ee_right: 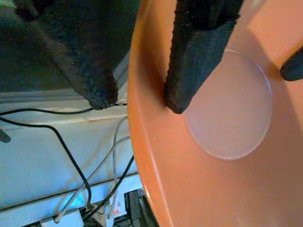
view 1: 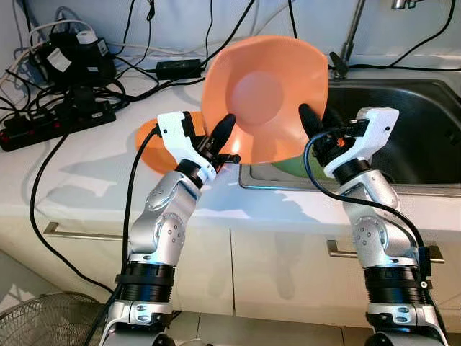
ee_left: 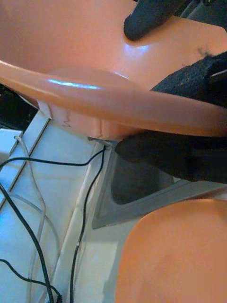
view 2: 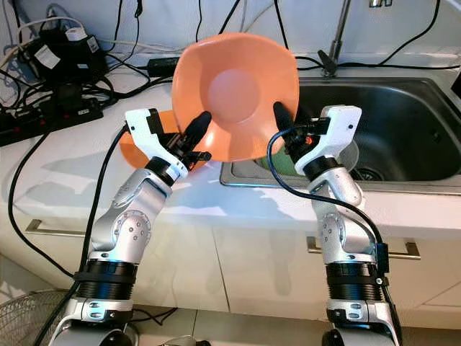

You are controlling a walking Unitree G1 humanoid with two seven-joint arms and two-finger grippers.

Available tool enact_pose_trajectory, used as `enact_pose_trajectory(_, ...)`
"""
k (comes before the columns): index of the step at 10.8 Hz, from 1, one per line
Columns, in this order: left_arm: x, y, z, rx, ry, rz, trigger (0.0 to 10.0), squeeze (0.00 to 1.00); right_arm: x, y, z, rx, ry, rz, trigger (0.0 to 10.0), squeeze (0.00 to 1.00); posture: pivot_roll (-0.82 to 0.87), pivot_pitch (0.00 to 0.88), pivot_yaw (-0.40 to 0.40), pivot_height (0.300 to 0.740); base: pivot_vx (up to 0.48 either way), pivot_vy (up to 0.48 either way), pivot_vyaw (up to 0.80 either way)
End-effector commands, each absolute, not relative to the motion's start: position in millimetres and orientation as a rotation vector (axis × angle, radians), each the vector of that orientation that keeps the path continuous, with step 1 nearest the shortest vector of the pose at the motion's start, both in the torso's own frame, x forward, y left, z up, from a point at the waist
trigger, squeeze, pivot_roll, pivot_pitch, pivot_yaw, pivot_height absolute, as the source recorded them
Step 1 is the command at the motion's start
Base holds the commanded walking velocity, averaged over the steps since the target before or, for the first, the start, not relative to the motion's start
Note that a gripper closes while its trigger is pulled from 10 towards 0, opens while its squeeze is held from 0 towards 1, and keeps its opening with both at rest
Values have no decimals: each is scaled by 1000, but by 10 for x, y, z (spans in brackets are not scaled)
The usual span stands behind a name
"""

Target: Kitchen organization

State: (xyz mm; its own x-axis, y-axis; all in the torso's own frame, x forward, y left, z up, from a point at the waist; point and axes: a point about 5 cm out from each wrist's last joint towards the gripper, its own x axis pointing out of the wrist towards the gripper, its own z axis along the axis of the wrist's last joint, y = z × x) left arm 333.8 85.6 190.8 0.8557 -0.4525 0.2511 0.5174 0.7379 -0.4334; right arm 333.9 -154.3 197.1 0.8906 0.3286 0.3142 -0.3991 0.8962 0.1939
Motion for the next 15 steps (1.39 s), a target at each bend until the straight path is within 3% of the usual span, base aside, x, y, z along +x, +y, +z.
enact_pose_trajectory(1,3323,852,2006,-507,-177,-570,10000,0,3338,-1564,1981,271,-278,372,0,0,17,0,94,740,0,0,0)
enact_pose_trajectory(3,3324,845,2015,-501,-180,-578,10000,0,3340,-1569,1984,281,-280,373,0,0,17,0,95,740,0,0,0)
enact_pose_trajectory(4,3326,839,2013,-499,-178,-578,10000,780,3341,-1573,1987,287,-281,372,0,0,17,0,97,740,0,0,0)
enact_pose_trajectory(5,3327,838,2007,-508,-174,-576,10000,1000,3334,-1560,1989,294,-282,378,0,0,17,0,97,740,0,0,0)
enact_pose_trajectory(9,3326,850,1990,-508,-164,-572,10000,1000,3344,-1607,2011,350,-291,347,0,0,19,0,98,740,0,0,0)
enact_pose_trajectory(11,3279,775,1899,-429,-108,-620,10000,1000,3382,-1758,2084,402,-322,252,0,0,21,0,97,740,0,0,0)
enact_pose_trajectory(12,3253,738,1870,-385,-91,-654,10000,0,3395,-1807,2100,396,-329,221,0,0,21,0,98,740,0,0,0)
enact_pose_trajectory(15,3193,637,1718,-227,-10,-713,10000,0,3458,-2152,2128,387,-340,9,0,0,25,0,98,740,0,0,0)
